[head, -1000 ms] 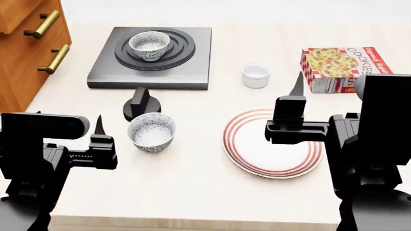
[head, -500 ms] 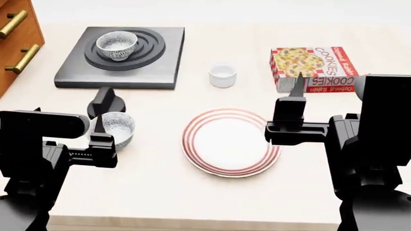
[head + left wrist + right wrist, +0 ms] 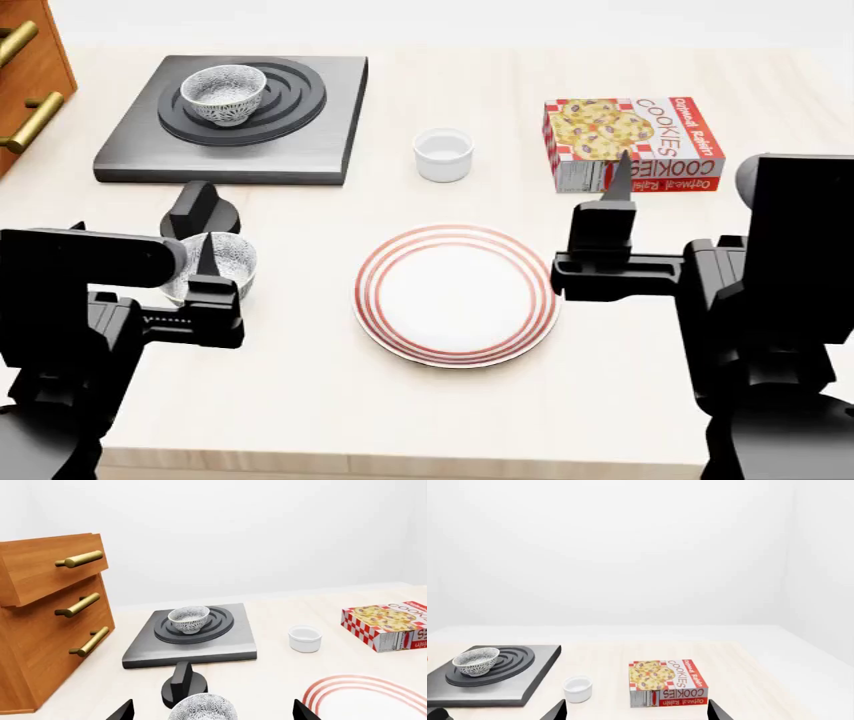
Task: Pick the akita bowl on the stove and place it on the plate.
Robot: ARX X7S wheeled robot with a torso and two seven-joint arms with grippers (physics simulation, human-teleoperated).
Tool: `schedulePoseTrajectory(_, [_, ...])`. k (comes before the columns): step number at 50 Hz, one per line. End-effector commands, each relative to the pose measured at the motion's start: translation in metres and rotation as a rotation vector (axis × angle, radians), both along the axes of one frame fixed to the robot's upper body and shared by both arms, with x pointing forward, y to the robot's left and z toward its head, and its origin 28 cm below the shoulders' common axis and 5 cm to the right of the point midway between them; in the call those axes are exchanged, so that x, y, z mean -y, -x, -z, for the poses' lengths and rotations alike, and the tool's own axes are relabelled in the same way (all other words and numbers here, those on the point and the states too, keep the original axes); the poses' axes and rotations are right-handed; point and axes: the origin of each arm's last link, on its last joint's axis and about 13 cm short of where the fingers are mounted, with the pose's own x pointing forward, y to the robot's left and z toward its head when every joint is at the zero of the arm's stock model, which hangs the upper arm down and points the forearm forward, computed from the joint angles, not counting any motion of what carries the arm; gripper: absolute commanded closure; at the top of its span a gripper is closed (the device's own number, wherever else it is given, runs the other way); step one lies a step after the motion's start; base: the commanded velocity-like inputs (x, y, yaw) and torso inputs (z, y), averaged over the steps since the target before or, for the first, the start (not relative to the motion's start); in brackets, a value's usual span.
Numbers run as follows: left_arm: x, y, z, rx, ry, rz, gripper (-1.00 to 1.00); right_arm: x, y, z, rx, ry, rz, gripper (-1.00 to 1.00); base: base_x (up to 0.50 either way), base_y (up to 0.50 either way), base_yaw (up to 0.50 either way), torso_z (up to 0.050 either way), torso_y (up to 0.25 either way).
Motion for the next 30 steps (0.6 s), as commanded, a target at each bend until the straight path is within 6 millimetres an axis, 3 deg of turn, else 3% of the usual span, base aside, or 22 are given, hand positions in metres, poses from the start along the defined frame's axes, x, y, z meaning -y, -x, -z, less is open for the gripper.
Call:
schedulePoseTrajectory(1, [-0.0001,0.0002,-0.0006,0.003,-0.001,0.004,-1.0,-0.0007,-0.0007,0.0008,-0.008,0.002,-0.002,-1.0,0.0,0.0,0.0,0.0,0.0])
schedulePoseTrajectory(30, [-0.0002,0.002,-0.0019,0.002,-0.003,0.009,-1.0,-0.0002,-0.0006,0.0021,-0.01,-0.006,-0.009,-1.0,0.17,0.0,0.0,0.0,0.0])
